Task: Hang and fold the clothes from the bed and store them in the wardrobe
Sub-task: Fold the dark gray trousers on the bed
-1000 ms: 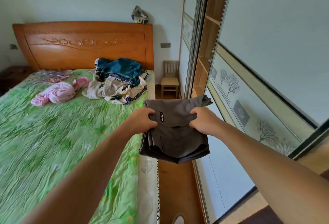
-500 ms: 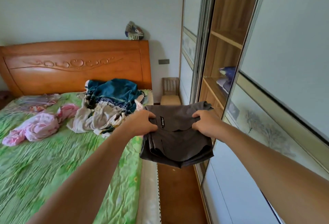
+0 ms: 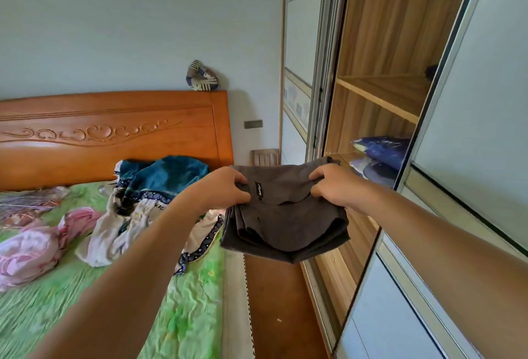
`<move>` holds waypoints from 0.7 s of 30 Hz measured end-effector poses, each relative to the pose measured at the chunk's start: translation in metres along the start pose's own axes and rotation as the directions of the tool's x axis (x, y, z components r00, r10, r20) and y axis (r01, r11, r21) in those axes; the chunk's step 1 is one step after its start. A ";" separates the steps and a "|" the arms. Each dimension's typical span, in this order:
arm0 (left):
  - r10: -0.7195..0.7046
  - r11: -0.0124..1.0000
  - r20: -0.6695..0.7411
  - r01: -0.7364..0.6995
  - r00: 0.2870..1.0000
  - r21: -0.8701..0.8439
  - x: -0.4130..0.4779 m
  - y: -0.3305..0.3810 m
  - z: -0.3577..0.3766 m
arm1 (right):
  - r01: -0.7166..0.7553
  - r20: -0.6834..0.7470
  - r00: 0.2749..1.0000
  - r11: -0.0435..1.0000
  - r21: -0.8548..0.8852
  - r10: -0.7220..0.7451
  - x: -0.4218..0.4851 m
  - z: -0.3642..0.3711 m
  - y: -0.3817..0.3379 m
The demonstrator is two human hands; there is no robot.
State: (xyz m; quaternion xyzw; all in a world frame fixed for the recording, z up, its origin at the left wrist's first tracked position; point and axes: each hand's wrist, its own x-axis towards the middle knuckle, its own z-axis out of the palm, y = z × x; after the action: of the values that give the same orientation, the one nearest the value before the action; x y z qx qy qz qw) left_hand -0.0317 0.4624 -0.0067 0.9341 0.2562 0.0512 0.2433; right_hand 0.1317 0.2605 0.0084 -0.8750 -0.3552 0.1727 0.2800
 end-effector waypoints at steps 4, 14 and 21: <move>0.035 0.999 0.020 -0.035 0.999 -0.019 0.055 -0.009 -0.034 | -0.022 -0.020 1.000 1.000 0.010 0.022 0.044 -0.022 -0.028; 0.208 0.972 -0.038 -0.211 0.977 -0.107 0.262 -0.028 -0.128 | 0.008 -0.229 0.973 0.995 0.098 0.015 0.219 -0.091 -0.081; 0.376 0.920 0.001 -0.373 0.927 -0.120 0.390 0.035 -0.157 | -0.088 -0.426 0.891 0.980 0.178 0.157 0.276 -0.151 -0.071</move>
State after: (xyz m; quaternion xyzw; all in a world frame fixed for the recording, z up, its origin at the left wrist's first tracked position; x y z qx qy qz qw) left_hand 0.2858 0.6997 0.1359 0.9505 0.0664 0.1003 0.2866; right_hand 0.3600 0.4453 0.1420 -0.8878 -0.2130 0.0159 0.4077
